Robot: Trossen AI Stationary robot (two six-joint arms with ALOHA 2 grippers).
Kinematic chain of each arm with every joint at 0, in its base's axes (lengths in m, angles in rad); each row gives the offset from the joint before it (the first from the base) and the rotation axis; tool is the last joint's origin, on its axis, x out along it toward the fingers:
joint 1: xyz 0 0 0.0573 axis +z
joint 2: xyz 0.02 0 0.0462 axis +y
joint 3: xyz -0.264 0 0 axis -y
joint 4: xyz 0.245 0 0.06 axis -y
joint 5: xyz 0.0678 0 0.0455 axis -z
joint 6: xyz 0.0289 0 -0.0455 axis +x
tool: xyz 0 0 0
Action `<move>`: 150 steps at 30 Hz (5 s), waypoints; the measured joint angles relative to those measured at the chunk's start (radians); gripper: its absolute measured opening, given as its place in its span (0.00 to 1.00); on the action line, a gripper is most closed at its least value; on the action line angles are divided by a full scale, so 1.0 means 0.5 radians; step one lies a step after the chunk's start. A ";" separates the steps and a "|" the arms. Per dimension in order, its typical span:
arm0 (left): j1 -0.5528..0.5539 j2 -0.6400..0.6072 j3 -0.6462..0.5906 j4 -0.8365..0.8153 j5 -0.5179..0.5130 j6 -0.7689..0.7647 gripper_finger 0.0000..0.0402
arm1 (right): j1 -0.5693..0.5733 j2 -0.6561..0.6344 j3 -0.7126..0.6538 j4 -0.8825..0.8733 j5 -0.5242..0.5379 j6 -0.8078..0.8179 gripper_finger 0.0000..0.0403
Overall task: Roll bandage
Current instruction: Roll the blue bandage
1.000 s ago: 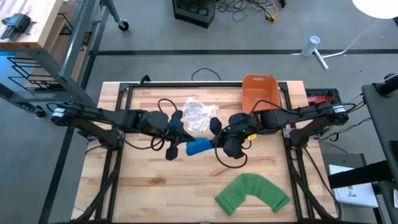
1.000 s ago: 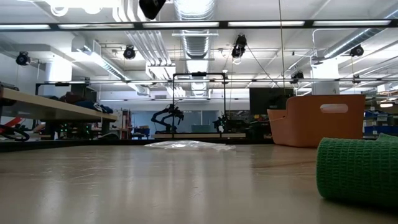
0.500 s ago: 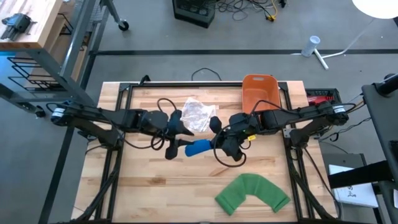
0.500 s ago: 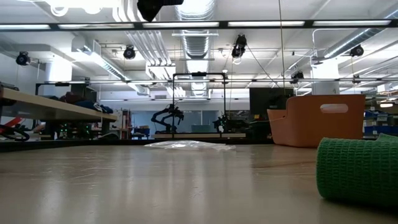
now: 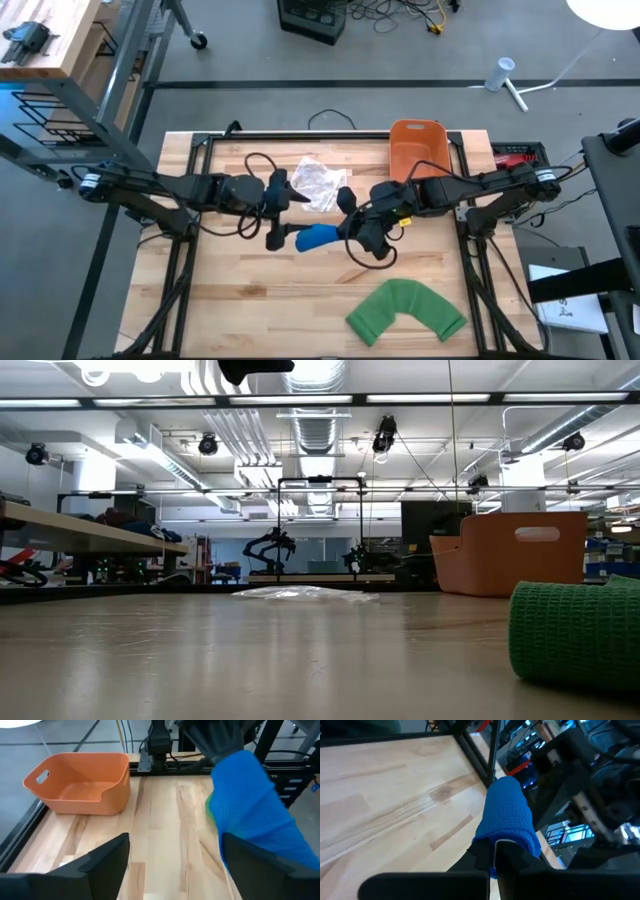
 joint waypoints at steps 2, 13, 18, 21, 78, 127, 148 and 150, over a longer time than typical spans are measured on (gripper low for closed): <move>0.000 0.012 0.000 0.002 0.017 -0.016 0.79 | 0.007 -0.001 0.001 0.022 0.000 -0.014 0.00; 0.001 0.071 0.000 0.159 0.383 -0.436 0.89 | 0.021 -0.003 0.001 0.015 -0.022 -0.042 0.00; 0.002 0.055 0.000 0.019 0.411 -0.685 0.88 | 0.021 -0.003 0.001 -0.013 -0.012 -0.083 0.00; 0.008 0.054 0.000 -0.075 0.402 -0.713 0.87 | 0.027 -0.003 0.001 -0.016 -0.004 -0.085 0.00; -0.370 0.101 0.011 0.457 -0.732 0.306 0.79 | -0.055 -0.094 0.028 0.104 0.434 0.824 0.00; -0.370 -0.029 0.011 0.349 -0.377 -0.069 0.21 | 0.103 -0.184 0.028 0.199 0.277 0.323 0.62; -0.369 -0.030 0.012 0.424 -0.094 -0.392 0.29 | 0.147 0.071 0.028 0.569 0.303 -0.221 0.66; -0.370 -0.024 0.012 0.463 -0.095 -0.355 0.29 | 0.147 0.071 0.028 0.632 0.237 -0.180 0.66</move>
